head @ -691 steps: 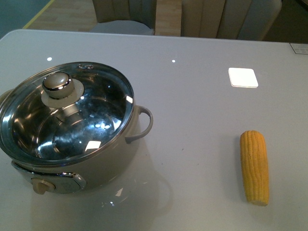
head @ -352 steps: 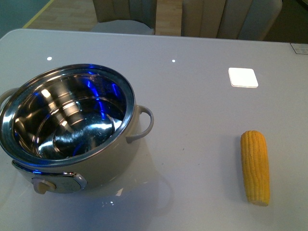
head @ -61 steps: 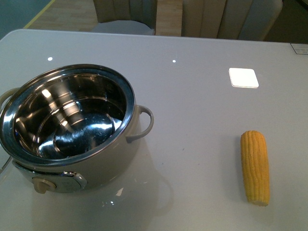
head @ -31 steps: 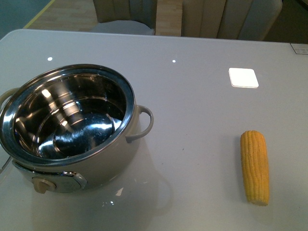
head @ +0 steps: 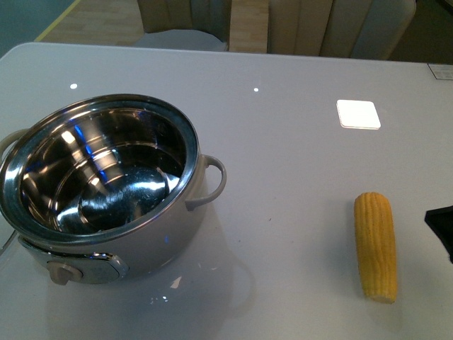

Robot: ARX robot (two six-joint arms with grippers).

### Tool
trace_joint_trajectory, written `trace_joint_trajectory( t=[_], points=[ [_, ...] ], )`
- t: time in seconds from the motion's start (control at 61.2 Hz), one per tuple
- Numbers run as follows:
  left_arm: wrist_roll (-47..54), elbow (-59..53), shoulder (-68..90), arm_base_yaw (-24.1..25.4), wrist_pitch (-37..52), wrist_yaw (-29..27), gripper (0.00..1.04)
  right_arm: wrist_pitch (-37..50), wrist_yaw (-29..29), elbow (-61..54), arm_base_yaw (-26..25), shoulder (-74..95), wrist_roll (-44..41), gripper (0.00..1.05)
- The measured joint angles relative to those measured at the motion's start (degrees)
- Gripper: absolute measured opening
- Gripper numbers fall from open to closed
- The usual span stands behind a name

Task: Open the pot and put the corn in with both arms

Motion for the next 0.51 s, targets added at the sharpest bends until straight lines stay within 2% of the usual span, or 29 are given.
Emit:
trace_joint_trajectory(
  t=[0.163,0.506],
  points=[
    [0.00,0.00,0.00,0.00,0.00,0.00,0.98,5.35,0.50,5.01,-0.61,16.00,-0.33,0.96],
    [0.00,0.00,0.00,0.00,0.00,0.00,0.98,9.22,2.21,13.05,2.84,31.21,-1.11,0.96]
  ],
)
